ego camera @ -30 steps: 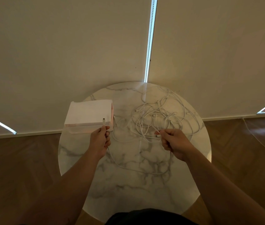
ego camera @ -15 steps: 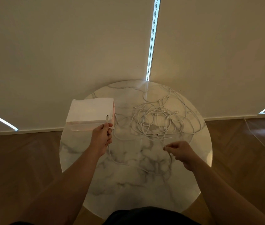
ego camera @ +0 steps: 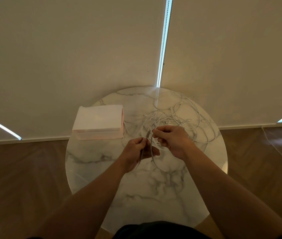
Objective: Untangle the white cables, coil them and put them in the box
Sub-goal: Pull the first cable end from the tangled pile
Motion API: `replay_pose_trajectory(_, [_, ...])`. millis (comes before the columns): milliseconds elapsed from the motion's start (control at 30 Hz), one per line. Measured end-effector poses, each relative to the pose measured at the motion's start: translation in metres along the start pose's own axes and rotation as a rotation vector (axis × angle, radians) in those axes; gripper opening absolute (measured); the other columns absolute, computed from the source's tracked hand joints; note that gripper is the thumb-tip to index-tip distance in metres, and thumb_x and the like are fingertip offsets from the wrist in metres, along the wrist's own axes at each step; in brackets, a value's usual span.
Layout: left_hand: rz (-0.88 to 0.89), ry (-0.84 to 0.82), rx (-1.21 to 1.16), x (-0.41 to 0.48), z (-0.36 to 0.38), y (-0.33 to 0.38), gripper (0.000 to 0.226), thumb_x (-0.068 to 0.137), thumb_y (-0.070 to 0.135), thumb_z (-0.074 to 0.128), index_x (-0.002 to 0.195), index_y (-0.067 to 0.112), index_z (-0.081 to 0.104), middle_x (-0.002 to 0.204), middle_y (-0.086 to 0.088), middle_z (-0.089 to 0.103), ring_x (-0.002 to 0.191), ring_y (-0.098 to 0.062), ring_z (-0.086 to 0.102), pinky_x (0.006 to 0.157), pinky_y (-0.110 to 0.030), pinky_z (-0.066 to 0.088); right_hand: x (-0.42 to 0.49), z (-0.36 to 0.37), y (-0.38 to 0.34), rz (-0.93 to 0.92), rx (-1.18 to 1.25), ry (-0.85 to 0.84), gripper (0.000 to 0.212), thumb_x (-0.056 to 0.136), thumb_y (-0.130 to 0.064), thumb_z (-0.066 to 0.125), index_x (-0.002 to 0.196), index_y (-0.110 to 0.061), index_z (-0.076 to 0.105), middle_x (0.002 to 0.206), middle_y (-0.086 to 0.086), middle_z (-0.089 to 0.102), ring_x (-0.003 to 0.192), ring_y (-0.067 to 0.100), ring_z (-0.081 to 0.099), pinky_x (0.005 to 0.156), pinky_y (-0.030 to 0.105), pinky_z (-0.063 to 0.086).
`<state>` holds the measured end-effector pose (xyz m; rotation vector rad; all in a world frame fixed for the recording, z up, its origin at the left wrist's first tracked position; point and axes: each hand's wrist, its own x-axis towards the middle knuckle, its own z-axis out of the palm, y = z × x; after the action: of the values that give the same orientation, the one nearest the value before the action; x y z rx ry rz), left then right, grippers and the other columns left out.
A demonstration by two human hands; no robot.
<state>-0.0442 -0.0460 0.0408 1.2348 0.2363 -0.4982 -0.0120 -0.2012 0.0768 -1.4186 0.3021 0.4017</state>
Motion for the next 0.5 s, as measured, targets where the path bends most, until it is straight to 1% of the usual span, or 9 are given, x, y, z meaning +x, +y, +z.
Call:
replay_pose_trajectory(33, [-0.011, 0.023, -0.001, -0.001, 0.002, 0.0, 0.03, 0.106, 0.016, 0.034, 0.086, 0.005, 0.053, 0.069, -0.015, 0.067, 0.061, -0.025, 0.066, 0.064, -0.036, 0.057, 0.002, 0.0, 0.001, 0.0, -0.004, 0.017, 0.006, 0.086, -0.003, 0.07, 0.088, 0.002, 0.068, 0.071, 0.013, 0.062, 0.049, 0.012, 0.044, 0.045, 0.02, 0.034])
replay_pose_trajectory(67, [-0.016, 0.054, 0.001, -0.001, 0.004, 0.001, 0.03, 0.106, 0.018, 0.035, 0.085, 0.007, 0.052, 0.06, -0.009, 0.059, 0.05, -0.019, 0.055, 0.052, -0.03, 0.05, 0.003, 0.0, 0.003, 0.008, 0.01, 0.026, 0.005, 0.086, -0.002, 0.07, 0.088, 0.002, 0.067, 0.071, 0.012, 0.059, 0.05, 0.011, 0.042, 0.045, 0.02, 0.032])
replay_pose_trajectory(100, [-0.011, 0.078, 0.001, 0.0, 0.005, 0.001, 0.03, 0.106, 0.019, 0.035, 0.083, 0.009, 0.05, 0.054, -0.004, 0.049, 0.043, -0.014, 0.041, 0.044, -0.024, 0.039, 0.004, 0.0, 0.005, 0.031, 0.055, 0.027, 0.004, 0.086, -0.001, 0.068, 0.088, 0.002, 0.065, 0.073, 0.011, 0.055, 0.052, 0.012, 0.042, 0.047, 0.021, 0.032])
replay_pose_trajectory(133, [0.0, 0.09, 0.0, 0.001, 0.004, 0.003, 0.03, 0.106, 0.019, 0.035, 0.081, 0.01, 0.049, 0.051, 0.0, 0.039, 0.042, -0.01, 0.03, 0.04, -0.02, 0.028, 0.004, -0.001, 0.007, 0.078, 0.135, 0.02, 0.002, 0.086, 0.0, 0.065, 0.088, 0.001, 0.064, 0.074, 0.01, 0.053, 0.055, 0.012, 0.043, 0.05, 0.023, 0.032])
replay_pose_trajectory(200, [0.026, 0.1, 0.042, 0.004, 0.0, 0.005, 0.03, 0.106, 0.018, 0.035, 0.08, 0.011, 0.048, 0.051, 0.004, 0.03, 0.043, -0.007, 0.022, 0.039, -0.018, 0.018, 0.004, -0.002, 0.009, 0.206, 0.347, 0.004, 0.005, 0.085, -0.003, 0.06, 0.082, -0.004, 0.063, 0.075, 0.006, 0.056, 0.059, 0.014, 0.048, 0.056, 0.026, 0.033])
replay_pose_trajectory(267, [0.042, 0.103, 0.137, 0.006, -0.006, 0.003, 0.03, 0.106, 0.018, 0.037, 0.08, 0.011, 0.05, 0.051, 0.005, 0.03, 0.044, -0.007, 0.021, 0.04, -0.018, 0.016, 0.006, -0.006, 0.005, 0.272, 0.534, 0.006, 0.01, 0.082, -0.011, 0.057, 0.072, -0.01, 0.059, 0.074, 0.004, 0.061, 0.061, 0.015, 0.052, 0.058, 0.028, 0.035])
replay_pose_trajectory(333, [0.045, 0.113, 0.219, 0.004, -0.015, 0.001, 0.031, 0.105, 0.017, 0.039, 0.079, 0.01, 0.053, 0.05, 0.006, 0.032, 0.044, -0.008, 0.022, 0.04, -0.018, 0.018, 0.01, -0.014, -0.004, 0.26, 0.663, 0.026, 0.015, 0.083, -0.018, 0.058, 0.069, -0.012, 0.056, 0.069, 0.003, 0.061, 0.065, 0.018, 0.055, 0.061, 0.029, 0.039])
replay_pose_trajectory(400, [0.055, 0.121, 0.255, 0.001, -0.027, 0.001, 0.031, 0.105, 0.017, 0.041, 0.077, 0.009, 0.054, 0.049, 0.007, 0.033, 0.044, -0.008, 0.022, 0.04, -0.018, 0.018, 0.013, -0.023, -0.011, 0.231, 0.689, 0.027, 0.021, 0.088, -0.025, 0.06, 0.07, -0.013, 0.056, 0.067, 0.003, 0.059, 0.066, 0.019, 0.059, 0.064, 0.029, 0.044])
replay_pose_trajectory(500, [0.061, 0.109, 0.251, -0.001, -0.044, 0.009, 0.031, 0.104, 0.015, 0.042, 0.076, 0.008, 0.053, 0.051, 0.006, 0.03, 0.044, -0.008, 0.021, 0.04, -0.017, 0.016, 0.018, -0.029, -0.015, 0.213, 0.627, 0.016, 0.026, 0.093, -0.03, 0.059, 0.072, -0.014, 0.058, 0.068, 0.003, 0.062, 0.065, 0.019, 0.064, 0.068, 0.031, 0.05])
